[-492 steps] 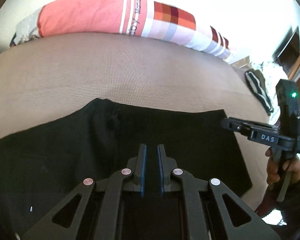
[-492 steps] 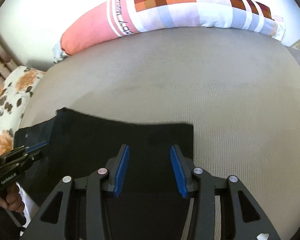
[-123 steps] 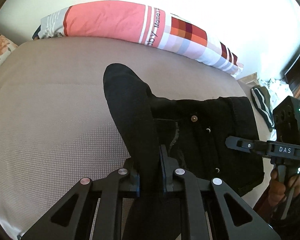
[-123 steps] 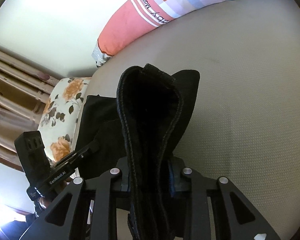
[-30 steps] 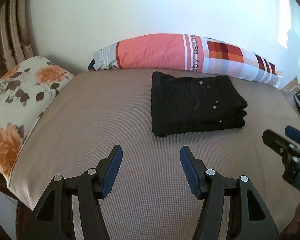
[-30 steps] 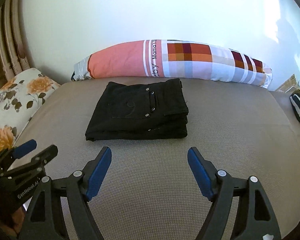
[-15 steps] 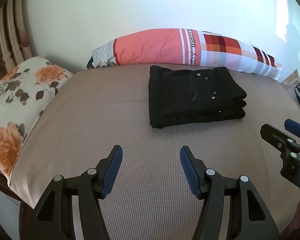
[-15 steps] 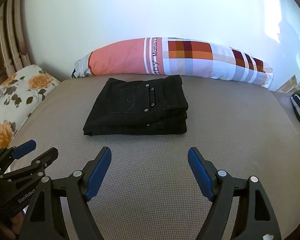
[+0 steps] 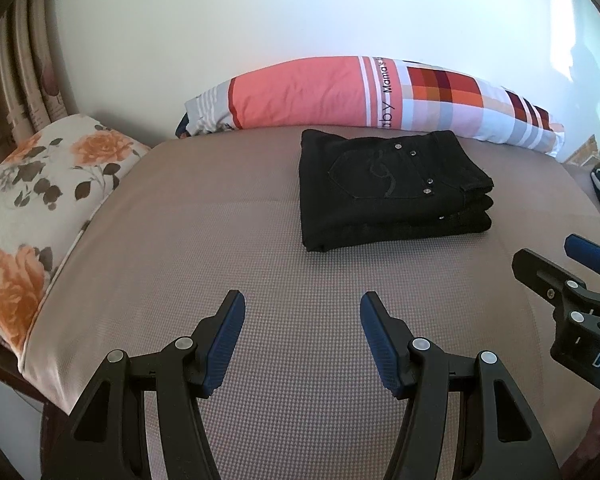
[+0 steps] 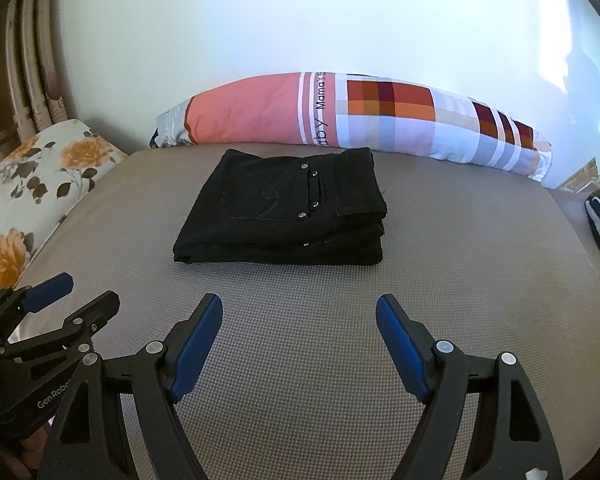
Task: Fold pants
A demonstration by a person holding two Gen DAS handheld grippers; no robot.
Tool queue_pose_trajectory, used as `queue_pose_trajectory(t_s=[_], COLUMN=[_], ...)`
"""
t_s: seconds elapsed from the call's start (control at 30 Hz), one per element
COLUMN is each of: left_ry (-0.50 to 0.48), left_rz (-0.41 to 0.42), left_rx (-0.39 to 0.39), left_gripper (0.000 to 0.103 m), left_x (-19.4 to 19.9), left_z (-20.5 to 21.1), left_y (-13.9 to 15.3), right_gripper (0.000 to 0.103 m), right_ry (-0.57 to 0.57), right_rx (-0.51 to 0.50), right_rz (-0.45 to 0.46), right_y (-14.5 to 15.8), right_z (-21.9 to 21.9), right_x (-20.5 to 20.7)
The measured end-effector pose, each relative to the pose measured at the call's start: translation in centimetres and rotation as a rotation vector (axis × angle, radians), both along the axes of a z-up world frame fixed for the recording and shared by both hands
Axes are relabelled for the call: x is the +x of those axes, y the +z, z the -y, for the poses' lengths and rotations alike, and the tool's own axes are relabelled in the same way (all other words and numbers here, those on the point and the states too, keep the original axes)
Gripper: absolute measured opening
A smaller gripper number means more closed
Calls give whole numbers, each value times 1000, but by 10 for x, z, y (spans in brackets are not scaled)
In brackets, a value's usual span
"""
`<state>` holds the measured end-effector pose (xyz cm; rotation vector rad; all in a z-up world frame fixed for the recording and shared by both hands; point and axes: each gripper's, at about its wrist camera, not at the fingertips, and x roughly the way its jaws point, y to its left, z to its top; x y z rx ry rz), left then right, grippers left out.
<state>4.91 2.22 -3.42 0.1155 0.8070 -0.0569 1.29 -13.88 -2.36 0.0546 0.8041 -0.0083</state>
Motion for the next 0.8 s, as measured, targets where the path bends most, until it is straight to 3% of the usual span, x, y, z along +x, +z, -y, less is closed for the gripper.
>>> queue_pose_trajectory(t_s=[0.8], left_ry=[-5], left_rz=[-8], left_rx=[18], left_gripper=[61], left_x=[-3], left_z=[0], left_y=[-5], right_gripper=[78], right_ry=[-4], right_rx=[3], right_rz=[-13], right_y=[-4], right_z=[0], right_x=[-1])
